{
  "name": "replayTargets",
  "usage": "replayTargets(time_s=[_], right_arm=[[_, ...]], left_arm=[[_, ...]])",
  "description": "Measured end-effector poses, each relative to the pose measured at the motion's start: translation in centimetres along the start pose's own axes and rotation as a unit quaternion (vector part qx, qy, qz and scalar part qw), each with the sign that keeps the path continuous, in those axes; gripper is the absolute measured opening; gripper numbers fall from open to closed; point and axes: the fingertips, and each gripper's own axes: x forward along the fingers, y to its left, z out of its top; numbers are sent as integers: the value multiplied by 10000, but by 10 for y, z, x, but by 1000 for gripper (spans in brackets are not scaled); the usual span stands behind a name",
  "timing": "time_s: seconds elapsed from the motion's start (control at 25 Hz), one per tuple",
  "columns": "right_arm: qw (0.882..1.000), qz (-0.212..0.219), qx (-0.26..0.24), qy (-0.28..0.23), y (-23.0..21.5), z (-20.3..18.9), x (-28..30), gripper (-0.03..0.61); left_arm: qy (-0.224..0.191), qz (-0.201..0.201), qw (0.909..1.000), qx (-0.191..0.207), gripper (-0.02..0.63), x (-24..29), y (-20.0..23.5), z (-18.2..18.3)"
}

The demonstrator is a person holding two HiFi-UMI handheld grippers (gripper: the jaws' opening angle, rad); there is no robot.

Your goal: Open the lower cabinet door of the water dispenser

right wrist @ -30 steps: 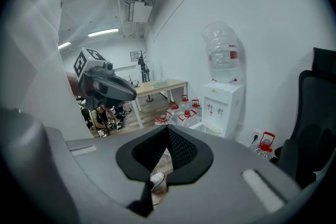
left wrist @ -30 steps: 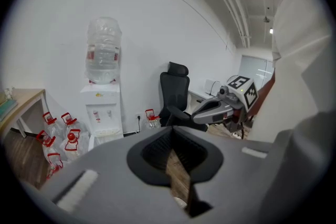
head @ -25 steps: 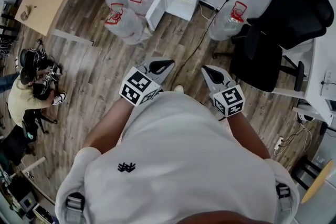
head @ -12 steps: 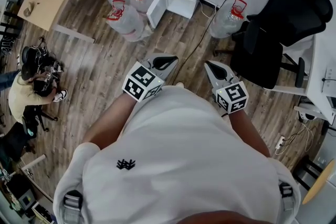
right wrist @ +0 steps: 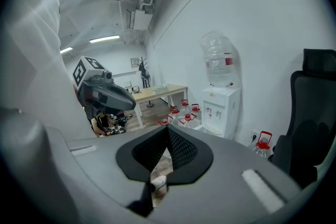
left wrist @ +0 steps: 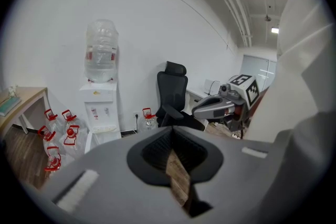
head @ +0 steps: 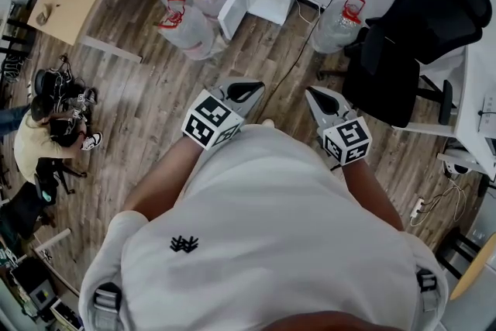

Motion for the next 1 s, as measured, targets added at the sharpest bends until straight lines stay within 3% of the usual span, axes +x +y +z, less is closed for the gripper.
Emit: replayTargets(time_s=[1.0], right_arm=[[9999,22,108,-26,5,-14,-3,2]], left_arm=[[24,199,9997,-106,57,-5,5,-16]])
